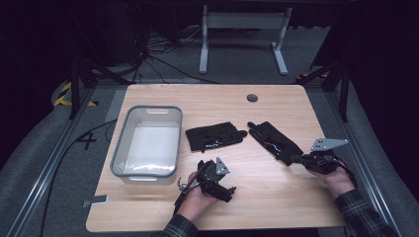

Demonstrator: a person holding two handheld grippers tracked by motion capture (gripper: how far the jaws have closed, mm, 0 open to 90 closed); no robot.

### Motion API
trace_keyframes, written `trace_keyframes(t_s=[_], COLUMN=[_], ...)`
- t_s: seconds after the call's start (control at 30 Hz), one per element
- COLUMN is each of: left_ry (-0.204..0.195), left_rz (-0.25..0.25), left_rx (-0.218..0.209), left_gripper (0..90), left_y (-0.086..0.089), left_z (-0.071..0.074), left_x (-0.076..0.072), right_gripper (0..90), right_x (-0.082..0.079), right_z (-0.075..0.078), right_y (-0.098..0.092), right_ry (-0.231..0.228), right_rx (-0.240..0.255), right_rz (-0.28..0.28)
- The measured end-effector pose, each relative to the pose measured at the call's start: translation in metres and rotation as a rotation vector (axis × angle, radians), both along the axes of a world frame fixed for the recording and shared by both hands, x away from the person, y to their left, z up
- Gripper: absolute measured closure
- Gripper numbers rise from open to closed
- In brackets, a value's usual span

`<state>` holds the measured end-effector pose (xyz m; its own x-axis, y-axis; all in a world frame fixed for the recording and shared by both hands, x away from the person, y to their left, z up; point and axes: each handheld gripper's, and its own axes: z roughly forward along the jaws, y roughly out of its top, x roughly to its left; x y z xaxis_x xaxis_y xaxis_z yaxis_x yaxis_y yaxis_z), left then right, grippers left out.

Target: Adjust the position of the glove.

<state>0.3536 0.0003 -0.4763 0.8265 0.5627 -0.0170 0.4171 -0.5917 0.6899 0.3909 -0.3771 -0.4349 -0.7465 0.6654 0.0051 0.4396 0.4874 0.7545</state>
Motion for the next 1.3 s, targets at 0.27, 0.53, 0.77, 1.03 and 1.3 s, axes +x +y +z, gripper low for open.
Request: trace_keyframes(t_s=[0.27,0.53,0.77,1.03,1.3], left_ry=[0.001,-0.001,0.003,0.003,0.002], left_rz=[-0.001,-0.002,-0.004,-0.004,-0.004], left_rx=[0.0,0.001,0.0,0.0,0.0], left_gripper=[0.1,0.2,0.1,0.1,0.1], left_y=[0.0,0.0,0.0,0.0,0.0], left_z=[0.0,0.0,0.0,0.0,0.0], left_x=[0.0,-0.001,-0.001,-0.001,-0.001], right_gripper=[90.0,90.0,90.0,90.0,90.0], right_x=[0.019,0.037,0.039,0.034,0.025], right_z=[-0.002,-0.014,-0.017,-0.016,-0.015], right_y=[0.003,0.007,0.005,0.002,0.002], right_ry=[0.0,0.023,0.039,0.046,0.05], right_rx=[0.0,-0.046,-0.034,-0.045,-0.057], right_rz=[-0.014,-0.02,-0.018,0.006,0.028])
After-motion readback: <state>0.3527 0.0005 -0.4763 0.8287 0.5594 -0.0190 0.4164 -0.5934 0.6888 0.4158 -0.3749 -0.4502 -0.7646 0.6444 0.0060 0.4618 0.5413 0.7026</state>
